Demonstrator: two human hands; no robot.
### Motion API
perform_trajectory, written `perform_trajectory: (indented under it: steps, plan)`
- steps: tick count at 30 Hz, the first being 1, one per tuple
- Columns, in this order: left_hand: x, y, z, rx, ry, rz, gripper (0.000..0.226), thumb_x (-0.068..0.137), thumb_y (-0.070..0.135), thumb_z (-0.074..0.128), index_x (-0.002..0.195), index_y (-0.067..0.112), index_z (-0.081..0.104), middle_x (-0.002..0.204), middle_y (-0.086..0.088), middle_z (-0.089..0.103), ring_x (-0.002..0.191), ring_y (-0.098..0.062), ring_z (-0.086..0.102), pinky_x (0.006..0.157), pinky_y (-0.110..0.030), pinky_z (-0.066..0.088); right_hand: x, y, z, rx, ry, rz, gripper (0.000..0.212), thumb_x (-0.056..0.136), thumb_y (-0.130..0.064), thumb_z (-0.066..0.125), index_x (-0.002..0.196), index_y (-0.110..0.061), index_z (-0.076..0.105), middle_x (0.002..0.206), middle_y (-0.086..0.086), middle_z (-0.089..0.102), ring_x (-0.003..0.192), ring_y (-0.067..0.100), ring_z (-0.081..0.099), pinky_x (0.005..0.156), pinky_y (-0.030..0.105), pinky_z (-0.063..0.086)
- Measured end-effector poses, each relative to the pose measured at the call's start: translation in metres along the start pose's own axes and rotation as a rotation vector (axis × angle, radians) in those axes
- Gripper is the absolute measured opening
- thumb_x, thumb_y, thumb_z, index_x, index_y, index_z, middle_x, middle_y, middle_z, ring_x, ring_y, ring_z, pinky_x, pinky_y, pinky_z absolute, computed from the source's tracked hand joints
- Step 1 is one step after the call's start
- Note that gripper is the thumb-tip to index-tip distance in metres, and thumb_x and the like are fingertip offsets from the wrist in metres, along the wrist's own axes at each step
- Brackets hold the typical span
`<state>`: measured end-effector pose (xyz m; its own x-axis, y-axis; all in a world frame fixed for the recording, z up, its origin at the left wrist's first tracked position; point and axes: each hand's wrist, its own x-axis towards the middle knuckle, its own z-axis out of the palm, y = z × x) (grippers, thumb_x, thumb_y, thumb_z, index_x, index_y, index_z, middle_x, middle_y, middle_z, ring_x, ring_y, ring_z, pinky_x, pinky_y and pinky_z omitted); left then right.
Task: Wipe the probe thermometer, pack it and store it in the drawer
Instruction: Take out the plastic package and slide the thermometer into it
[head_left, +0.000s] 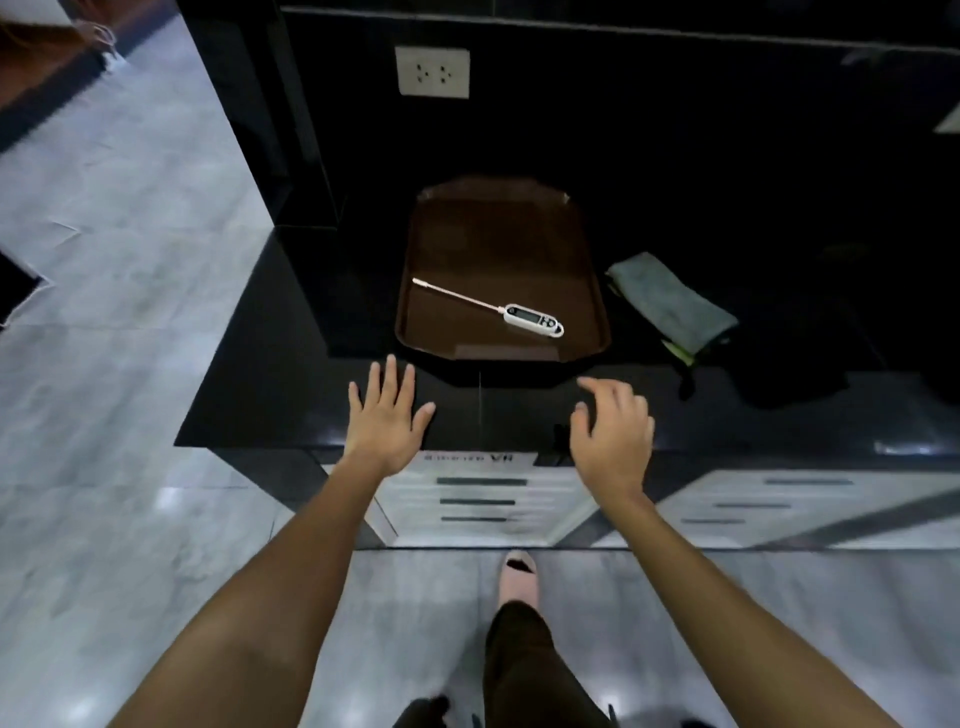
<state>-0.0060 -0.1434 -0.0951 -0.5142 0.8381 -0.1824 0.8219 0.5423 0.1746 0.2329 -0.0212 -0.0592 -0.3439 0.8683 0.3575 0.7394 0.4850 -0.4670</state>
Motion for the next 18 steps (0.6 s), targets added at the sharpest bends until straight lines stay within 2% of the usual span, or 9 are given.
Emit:
perform_trajectory:
  steps: [3,6,8,10,11,13,14,16,18]
  plan:
    - [0.001,-0.002,0.002,0.004,-0.011,-0.005,0.07,0.095,0.058,0.009,0.152,0.019,-0.003,0.16,-0.005,-0.009,0.146,-0.027,-0.011,0.115,-0.053,-0.004,-0.053,0.005,0.001,0.002,-0.033,-0.139,0.026,0.086,-0.017,0.05,0.101,-0.014,0.07,0.096,0.007,0.066,0.082,0.029,0.059,0.068,0.038,0.05]
    - [0.0,0.0,0.004,0.015,-0.041,-0.014,0.073,0.092,0.061,0.007,0.151,0.019,-0.005,0.16,-0.004,-0.011,0.146,-0.026,-0.013,0.115,-0.054,-0.003,-0.095,0.018,0.016,0.059,-0.302,-0.026,0.023,0.091,-0.014,0.049,0.104,-0.015,0.068,0.101,0.002,0.067,0.091,0.022,0.061,0.074,0.034,0.051]
    - [-0.001,0.0,0.005,0.006,-0.056,-0.018,0.076,0.091,0.064,0.007,0.151,0.02,-0.007,0.16,-0.004,-0.014,0.146,-0.026,-0.015,0.114,-0.054,-0.005,-0.108,0.024,0.032,0.179,-0.497,0.22,0.02,0.094,-0.011,0.049,0.104,-0.017,0.065,0.102,-0.001,0.065,0.086,0.016,0.059,0.073,0.028,0.048]
    - [-0.001,0.001,0.004,0.004,-0.045,-0.023,0.077,0.09,0.065,0.008,0.151,0.02,-0.007,0.16,-0.004,-0.014,0.146,-0.026,-0.015,0.115,-0.054,-0.005,-0.103,0.02,0.047,0.53,-0.614,0.685,0.021,0.096,-0.007,0.046,0.105,-0.013,0.064,0.102,0.008,0.064,0.075,0.016,0.057,0.061,0.024,0.042]
    - [-0.001,0.001,0.004,0.006,-0.04,-0.025,0.077,0.09,0.065,0.008,0.151,0.02,-0.007,0.16,-0.004,-0.014,0.146,-0.026,-0.015,0.115,-0.054,-0.005,-0.096,0.018,0.053,0.707,-0.639,0.944,0.023,0.098,-0.01,0.043,0.111,-0.012,0.062,0.107,0.012,0.064,0.079,0.02,0.059,0.058,0.024,0.039]
    - [-0.001,0.002,0.003,0.011,-0.036,-0.023,0.076,0.091,0.064,0.009,0.151,0.02,-0.006,0.16,-0.004,-0.013,0.146,-0.026,-0.014,0.115,-0.054,-0.005,-0.084,0.018,0.067,0.986,-0.618,1.287,0.031,0.101,-0.016,0.039,0.127,-0.009,0.054,0.125,0.013,0.061,0.109,0.032,0.061,0.067,0.028,0.041]
    - [0.0,0.002,0.004,0.016,-0.036,-0.027,0.076,0.091,0.064,0.009,0.151,0.02,-0.006,0.16,-0.005,-0.013,0.146,-0.026,-0.015,0.115,-0.054,-0.005,-0.078,0.019,0.076,1.086,-0.597,1.368,0.034,0.103,-0.016,0.037,0.133,-0.007,0.049,0.133,0.012,0.058,0.121,0.033,0.055,0.079,0.033,0.043]
    - [0.0,0.003,0.004,0.026,-0.042,-0.034,0.075,0.092,0.062,0.009,0.151,0.02,-0.007,0.16,-0.005,-0.014,0.145,-0.026,-0.015,0.115,-0.054,-0.005,-0.068,0.019,0.092,1.243,-0.549,1.458,0.036,0.104,-0.014,0.031,0.136,-0.005,0.044,0.14,0.009,0.051,0.131,0.03,0.047,0.098,0.038,0.039]
    - [0.0,0.005,0.003,0.037,-0.057,-0.037,0.074,0.092,0.062,0.009,0.151,0.02,-0.009,0.159,-0.005,-0.015,0.145,-0.026,-0.016,0.115,-0.054,-0.005,-0.061,0.016,0.104,1.293,-0.522,1.522,0.027,0.103,-0.008,0.031,0.119,-0.002,0.052,0.13,0.009,0.053,0.13,0.027,0.046,0.102,0.042,0.038]
